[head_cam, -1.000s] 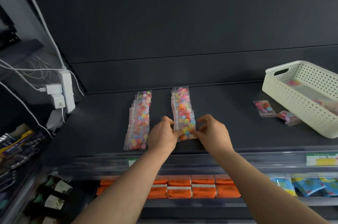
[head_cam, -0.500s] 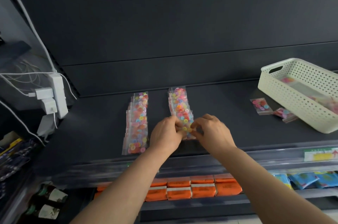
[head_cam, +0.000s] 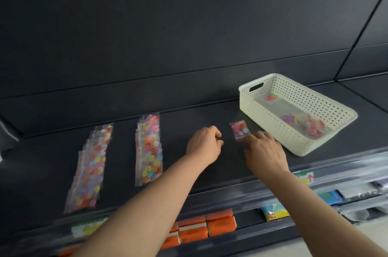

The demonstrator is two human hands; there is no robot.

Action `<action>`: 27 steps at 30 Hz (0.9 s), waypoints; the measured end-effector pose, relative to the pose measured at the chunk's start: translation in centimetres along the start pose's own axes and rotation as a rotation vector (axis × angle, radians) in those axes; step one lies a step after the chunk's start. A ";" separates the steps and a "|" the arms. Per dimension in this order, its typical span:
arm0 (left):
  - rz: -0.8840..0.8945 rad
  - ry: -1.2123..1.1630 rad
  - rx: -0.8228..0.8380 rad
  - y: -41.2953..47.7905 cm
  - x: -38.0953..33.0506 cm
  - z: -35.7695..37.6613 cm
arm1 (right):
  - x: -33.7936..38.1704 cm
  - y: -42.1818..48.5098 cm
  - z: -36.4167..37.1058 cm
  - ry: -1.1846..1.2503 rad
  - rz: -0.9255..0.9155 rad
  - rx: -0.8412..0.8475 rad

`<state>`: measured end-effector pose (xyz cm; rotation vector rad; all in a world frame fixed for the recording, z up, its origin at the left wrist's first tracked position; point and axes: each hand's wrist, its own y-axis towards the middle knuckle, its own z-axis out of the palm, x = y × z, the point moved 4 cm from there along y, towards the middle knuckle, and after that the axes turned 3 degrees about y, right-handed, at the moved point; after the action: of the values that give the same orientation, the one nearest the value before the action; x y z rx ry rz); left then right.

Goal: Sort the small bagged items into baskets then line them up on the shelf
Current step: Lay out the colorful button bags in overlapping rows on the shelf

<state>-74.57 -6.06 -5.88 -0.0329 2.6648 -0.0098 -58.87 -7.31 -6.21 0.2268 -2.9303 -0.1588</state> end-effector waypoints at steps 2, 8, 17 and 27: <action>0.019 0.005 -0.009 1.7 -2.4 1.1 | -1.7 0.4 -0.1 0.002 0.009 0.005; 0.044 0.074 0.044 4.6 -5.3 4.0 | -4.2 1.4 0.6 0.022 -0.034 0.043; -0.113 0.092 -0.014 4.4 -1.1 1.5 | -3.3 3.2 0.3 0.133 -0.118 0.037; -0.179 0.100 0.058 4.5 -3.1 2.9 | -3.6 3.6 0.5 0.172 -0.082 0.058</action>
<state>-70.60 -1.50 -7.06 -0.2581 2.7508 -0.1497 -55.97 -3.11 -6.97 0.3521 -2.7583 -0.0626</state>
